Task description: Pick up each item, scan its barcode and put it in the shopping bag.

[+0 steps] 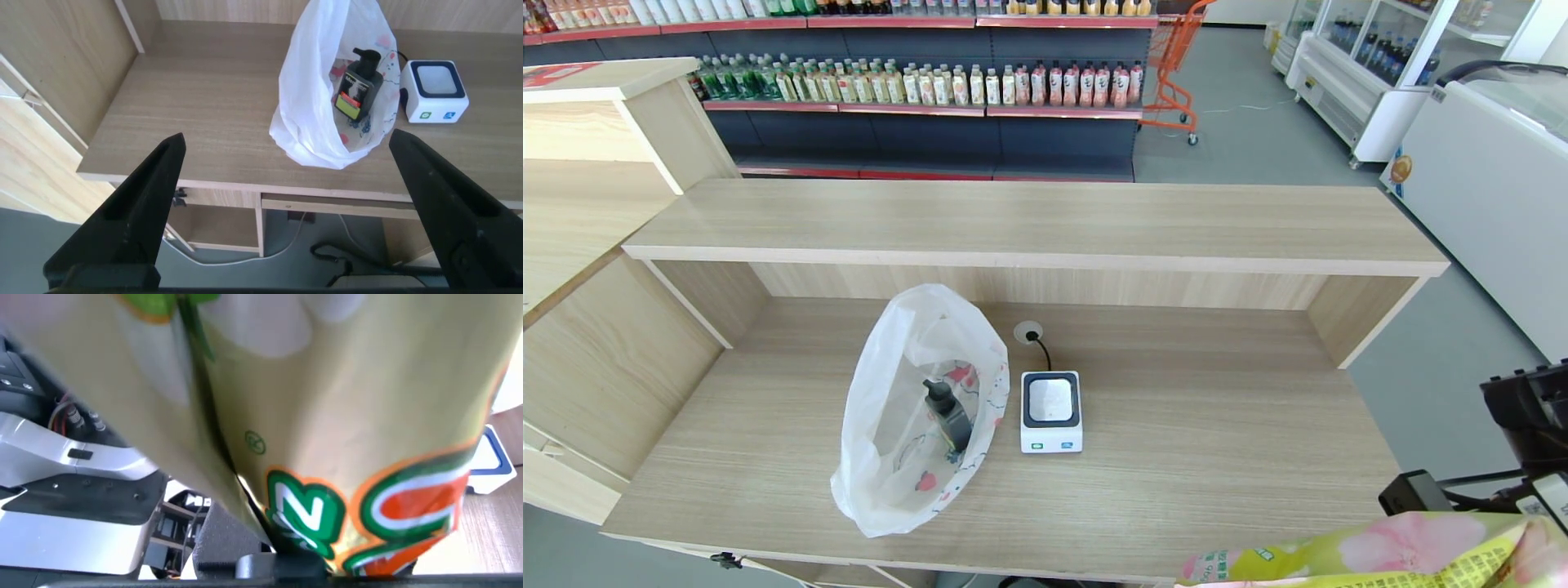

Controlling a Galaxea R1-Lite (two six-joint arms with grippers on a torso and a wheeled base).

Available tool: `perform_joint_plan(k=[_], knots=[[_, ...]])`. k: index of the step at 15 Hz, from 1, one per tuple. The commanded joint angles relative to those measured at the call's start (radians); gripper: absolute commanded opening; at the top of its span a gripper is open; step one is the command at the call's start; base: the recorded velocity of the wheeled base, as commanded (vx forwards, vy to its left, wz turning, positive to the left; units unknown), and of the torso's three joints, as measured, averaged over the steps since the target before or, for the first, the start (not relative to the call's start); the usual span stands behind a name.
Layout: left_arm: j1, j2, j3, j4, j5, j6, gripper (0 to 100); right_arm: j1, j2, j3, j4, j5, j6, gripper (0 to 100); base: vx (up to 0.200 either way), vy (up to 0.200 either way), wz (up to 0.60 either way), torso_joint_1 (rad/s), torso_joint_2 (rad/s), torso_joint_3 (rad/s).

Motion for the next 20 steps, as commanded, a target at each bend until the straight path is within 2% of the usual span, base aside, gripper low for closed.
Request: perform_joint_plan(k=[1, 10, 12, 13, 15, 17, 20], knots=[[0.0, 0.0, 0.0, 0.0, 0.0, 0.0, 100, -0.001, 0.005, -0.005, -0.002, 0.0, 0.001, 0, 0.0, 0.0, 0.0, 0.0, 0.0, 0.0], [0.0, 0.0, 0.0, 0.0, 0.0, 0.0, 100, -0.042, -0.009, -0.031, -0.002, 0.0, 0.04, 0, 0.0, 0.0, 0.0, 0.0, 0.0, 0.0], [0.0, 0.001, 0.0, 0.0, 0.0, 0.0, 100, -0.082, -0.049, -0.071, 0.0, -0.015, 0.167, 0, 0.0, 0.0, 0.0, 0.0, 0.0, 0.0], [0.0, 0.001, 0.0, 0.0, 0.0, 0.0, 100, -0.113, -0.11, -0.073, 0.0, -0.072, 0.342, 0, 0.0, 0.0, 0.0, 0.0, 0.0, 0.0], [0.0, 0.0, 0.0, 0.0, 0.0, 0.0, 100, -0.133, -0.193, -0.079, -0.009, -0.256, 0.774, 0, 0.0, 0.0, 0.0, 0.0, 0.0, 0.0], [0.0, 0.0, 0.0, 0.0, 0.0, 0.0, 100, -0.127, -0.21, -0.125, -0.02, -0.515, 1.251, 0, 0.0, 0.0, 0.0, 0.0, 0.0, 0.0], [0.0, 0.0, 0.0, 0.0, 0.0, 0.0, 100, 0.05, -0.175, -0.131, -0.011, -0.956, 1.839, 0, 0.0, 0.0, 0.0, 0.0, 0.0, 0.0]])
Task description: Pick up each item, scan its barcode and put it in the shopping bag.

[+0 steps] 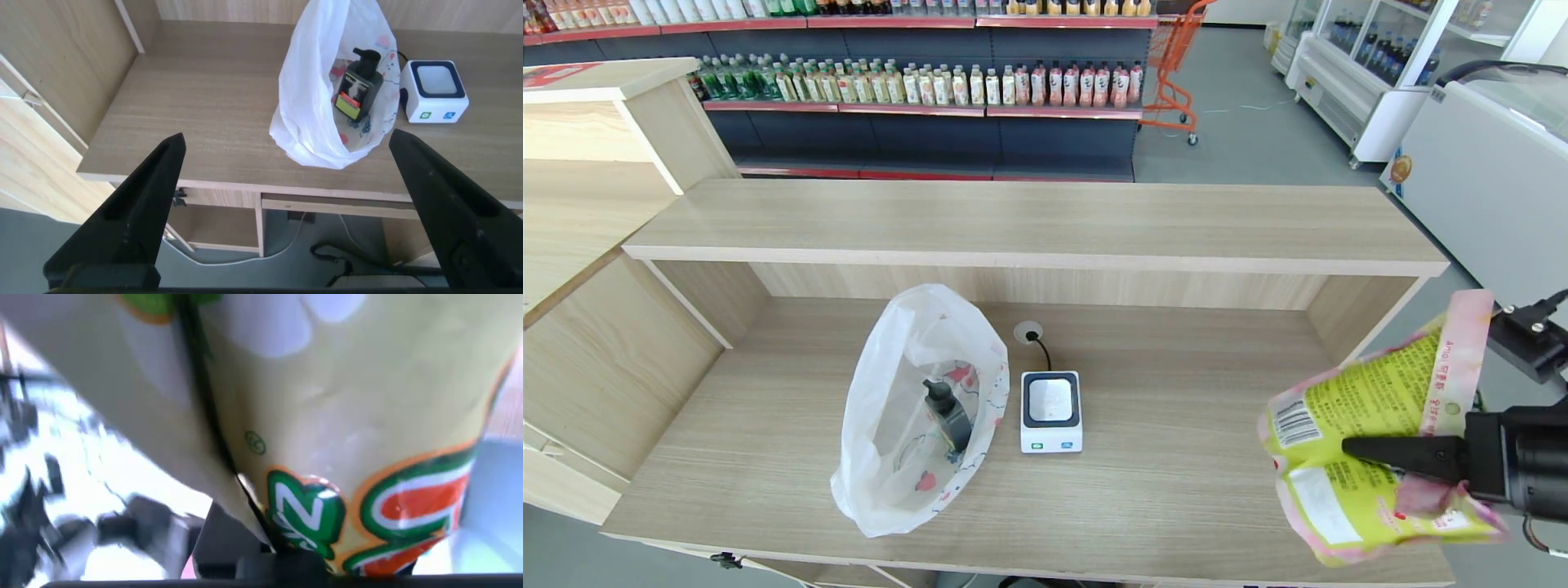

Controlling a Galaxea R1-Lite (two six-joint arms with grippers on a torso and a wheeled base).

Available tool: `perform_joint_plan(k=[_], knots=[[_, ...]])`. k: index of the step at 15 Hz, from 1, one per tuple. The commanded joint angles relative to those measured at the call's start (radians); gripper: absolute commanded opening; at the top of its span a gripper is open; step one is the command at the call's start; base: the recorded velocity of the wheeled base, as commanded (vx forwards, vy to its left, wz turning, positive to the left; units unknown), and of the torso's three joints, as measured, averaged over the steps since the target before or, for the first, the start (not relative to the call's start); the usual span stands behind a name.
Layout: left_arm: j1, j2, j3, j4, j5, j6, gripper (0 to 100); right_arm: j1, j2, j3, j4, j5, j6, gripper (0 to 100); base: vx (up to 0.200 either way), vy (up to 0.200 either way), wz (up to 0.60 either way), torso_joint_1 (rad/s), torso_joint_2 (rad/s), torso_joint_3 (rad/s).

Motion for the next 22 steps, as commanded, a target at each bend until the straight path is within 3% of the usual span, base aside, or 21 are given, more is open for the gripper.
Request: perform_joint_plan(k=[1, 3, 7, 13, 22], knots=[[0.0, 0.0, 0.0, 0.0, 0.0, 0.0, 100, 0.156, 0.04, -0.017, 0.003, -0.26, 0.355, 0, 0.0, 0.0, 0.0, 0.0, 0.0, 0.0], [0.0, 0.0, 0.0, 0.0, 0.0, 0.0, 100, 0.166, 0.089, -0.017, 0.016, -0.288, 0.542, 0, 0.0, 0.0, 0.0, 0.0, 0.0, 0.0], [0.0, 0.0, 0.0, 0.0, 0.0, 0.0, 100, 0.163, 0.086, -0.082, 0.241, -0.289, 0.631, 0, 0.0, 0.0, 0.0, 0.0, 0.0, 0.0], [0.0, 0.0, 0.0, 0.0, 0.0, 0.0, 100, 0.166, -0.031, -0.07, 0.286, -0.284, 0.648, 0, 0.0, 0.0, 0.0, 0.0, 0.0, 0.0], [0.0, 0.0, 0.0, 0.0, 0.0, 0.0, 100, 0.189, -0.031, -0.071, 0.313, -0.289, 0.657, 0, 0.0, 0.2, 0.0, 0.0, 0.0, 0.005]])
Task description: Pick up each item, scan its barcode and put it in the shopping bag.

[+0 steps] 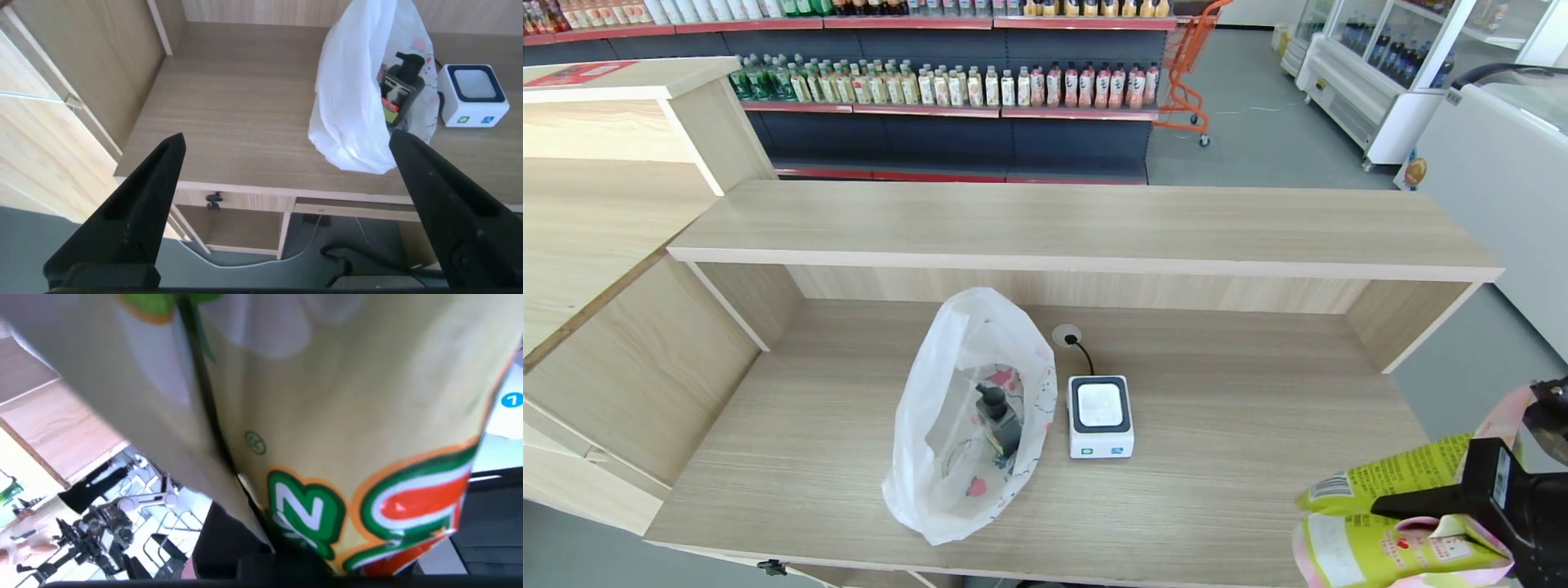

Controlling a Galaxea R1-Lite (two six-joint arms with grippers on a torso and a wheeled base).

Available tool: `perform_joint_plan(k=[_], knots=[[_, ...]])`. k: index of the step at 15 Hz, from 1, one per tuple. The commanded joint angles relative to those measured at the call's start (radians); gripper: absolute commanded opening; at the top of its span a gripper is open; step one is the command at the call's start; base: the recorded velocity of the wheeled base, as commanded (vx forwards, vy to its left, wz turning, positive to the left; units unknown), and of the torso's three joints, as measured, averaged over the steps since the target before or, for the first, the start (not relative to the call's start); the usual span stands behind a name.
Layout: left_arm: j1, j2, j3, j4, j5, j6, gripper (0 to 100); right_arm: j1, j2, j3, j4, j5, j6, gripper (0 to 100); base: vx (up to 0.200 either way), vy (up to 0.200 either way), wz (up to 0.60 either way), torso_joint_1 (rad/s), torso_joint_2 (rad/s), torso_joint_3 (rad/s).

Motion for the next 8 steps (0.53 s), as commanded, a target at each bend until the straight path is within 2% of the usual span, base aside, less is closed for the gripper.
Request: perform_joint_plan(k=[1, 2, 8], knots=[[0.0, 0.0, 0.0, 0.0, 0.0, 0.001, 100, 0.003, 0.024, -0.016, -0.002, -0.015, 0.002, 0, 0.0, 0.2, 0.0, 0.007, 0.0, 0.002], [0.0, 0.0, 0.0, 0.0, 0.0, 0.001, 100, 0.003, 0.05, -0.031, -0.004, -0.041, 0.005, 0, 0.0, 0.2, 0.0, 0.002, 0.0, 0.002], [0.0, 0.0, 0.0, 0.0, 0.0, 0.0, 100, 0.023, 0.377, -0.281, 0.01, -0.154, 0.165, 0, 0.0, 0.0, 0.0, 0.0, 0.0, 0.0]])
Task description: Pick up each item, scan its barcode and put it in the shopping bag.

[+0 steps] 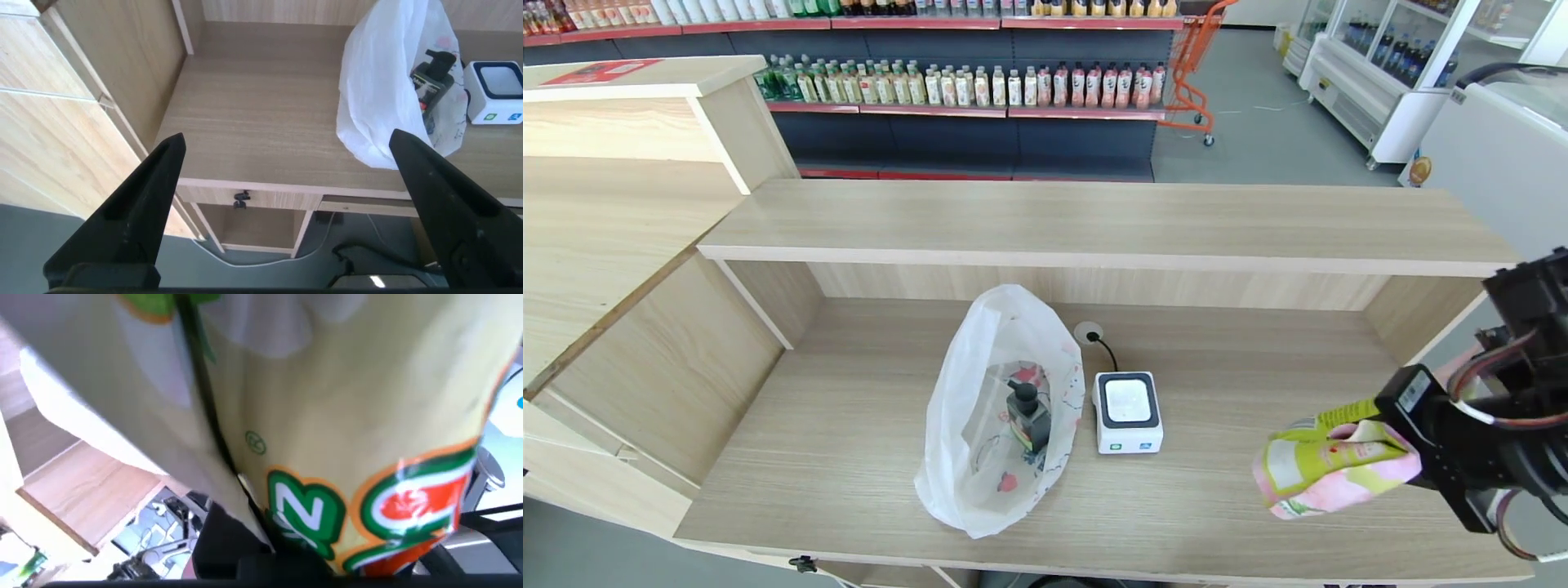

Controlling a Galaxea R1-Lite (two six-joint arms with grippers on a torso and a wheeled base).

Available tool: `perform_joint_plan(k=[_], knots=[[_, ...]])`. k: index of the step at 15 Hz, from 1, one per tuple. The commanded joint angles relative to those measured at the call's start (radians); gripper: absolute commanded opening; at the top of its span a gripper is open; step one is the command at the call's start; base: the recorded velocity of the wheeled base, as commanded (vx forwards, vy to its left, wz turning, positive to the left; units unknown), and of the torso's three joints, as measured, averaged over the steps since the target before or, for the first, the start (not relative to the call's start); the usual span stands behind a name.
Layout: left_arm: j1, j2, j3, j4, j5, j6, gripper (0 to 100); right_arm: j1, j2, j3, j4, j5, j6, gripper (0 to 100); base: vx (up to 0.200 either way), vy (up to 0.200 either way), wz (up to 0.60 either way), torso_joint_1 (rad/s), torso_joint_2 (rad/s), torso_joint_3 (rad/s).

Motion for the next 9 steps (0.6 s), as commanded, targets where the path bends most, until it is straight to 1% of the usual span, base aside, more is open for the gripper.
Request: perform_joint_plan(k=[1, 3, 5, 7, 9], knots=[[-0.001, 0.0, 0.0, 0.0, 0.001, 0.001, 100, 0.028, 0.187, -0.124, 0.032, -0.041, 0.05, 0, 0.0, 0.0, 0.0, 0.0, 0.0, 0.0], [-0.001, 0.0, 0.0, 0.0, 0.001, 0.001, 100, 0.054, 0.273, -0.252, 0.12, -0.051, 0.116, 0, 0.0, 0.0, 0.0, 0.0, 0.0, 0.0], [-0.001, 0.0, 0.0, 0.0, 0.001, 0.001, 100, 0.069, 0.358, -0.372, 0.18, -0.049, 0.176, 0, 0.0, 0.0, 0.0, 0.0, 0.0, 0.0], [-0.001, 0.0, 0.0, 0.0, 0.001, 0.001, 100, 0.079, 0.419, -0.43, 0.186, -0.048, 0.197, 0, 0.0, 0.0, 0.0, 0.0, 0.0, 0.0], [-0.001, 0.0, 0.0, 0.0, 0.001, -0.001, 100, 0.079, 0.479, -0.452, 0.186, -0.046, 0.206, 0, 0.0, 0.0, 0.0, 0.0, 0.0, 0.0]])
